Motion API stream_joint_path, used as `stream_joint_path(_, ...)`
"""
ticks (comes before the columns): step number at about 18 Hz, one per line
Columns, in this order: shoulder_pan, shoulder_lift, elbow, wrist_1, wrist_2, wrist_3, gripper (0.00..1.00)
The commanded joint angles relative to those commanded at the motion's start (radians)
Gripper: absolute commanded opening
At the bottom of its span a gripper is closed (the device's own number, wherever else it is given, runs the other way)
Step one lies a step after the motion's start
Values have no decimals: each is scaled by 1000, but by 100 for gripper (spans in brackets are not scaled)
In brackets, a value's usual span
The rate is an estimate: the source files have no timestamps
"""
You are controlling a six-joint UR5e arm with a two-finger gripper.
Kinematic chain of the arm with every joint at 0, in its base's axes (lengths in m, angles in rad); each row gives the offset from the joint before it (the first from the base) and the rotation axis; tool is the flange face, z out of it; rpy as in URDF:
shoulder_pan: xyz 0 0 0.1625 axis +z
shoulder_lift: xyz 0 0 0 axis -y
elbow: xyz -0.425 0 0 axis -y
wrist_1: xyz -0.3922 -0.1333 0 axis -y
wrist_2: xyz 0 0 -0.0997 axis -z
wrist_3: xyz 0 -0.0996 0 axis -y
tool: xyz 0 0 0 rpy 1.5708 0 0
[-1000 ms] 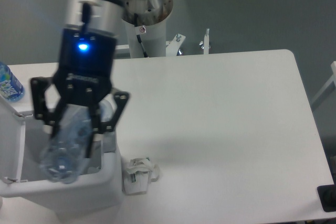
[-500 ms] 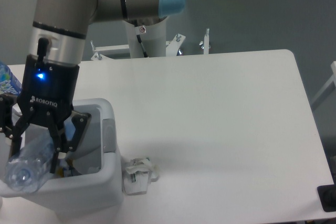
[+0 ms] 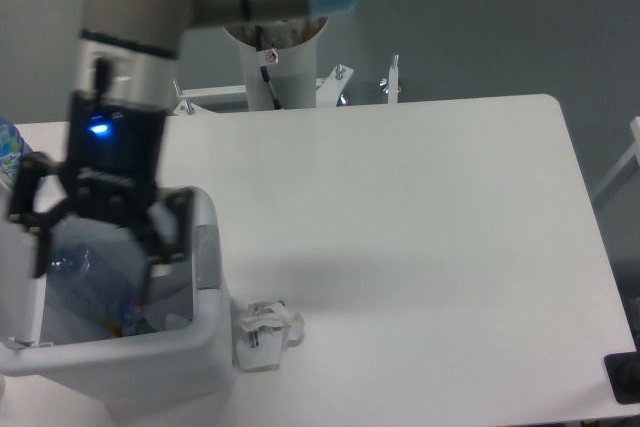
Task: Place the trash in the trash can
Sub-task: 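Raise the gripper out of the bin and move toward the white crumpled piece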
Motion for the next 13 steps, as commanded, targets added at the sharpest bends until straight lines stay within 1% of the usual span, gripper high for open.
stream_joint_path(1,46,2,-54,2,2,17,100)
stream_joint_path(2,84,3,-91,5,2,35,100)
stream_joint_path(3,121,5,-123,3,2,84,100)
stream_joint_path(5,198,6,-204,3,2,240,100)
stream_joint_path(6,209,3,-250,2,3,350,100)
stream_joint_path(8,217,3,-306,-2,46,556,100)
stream_joint_path(9,218,3,-324,-6,73,616,100)
stream_joint_path(11,212,-12,-362,-8,101,690,100)
stream_joint_path(12,203,-34,-373,-9,113,728,100)
stream_joint_path(13,177,-53,-382,-9,129,738,100)
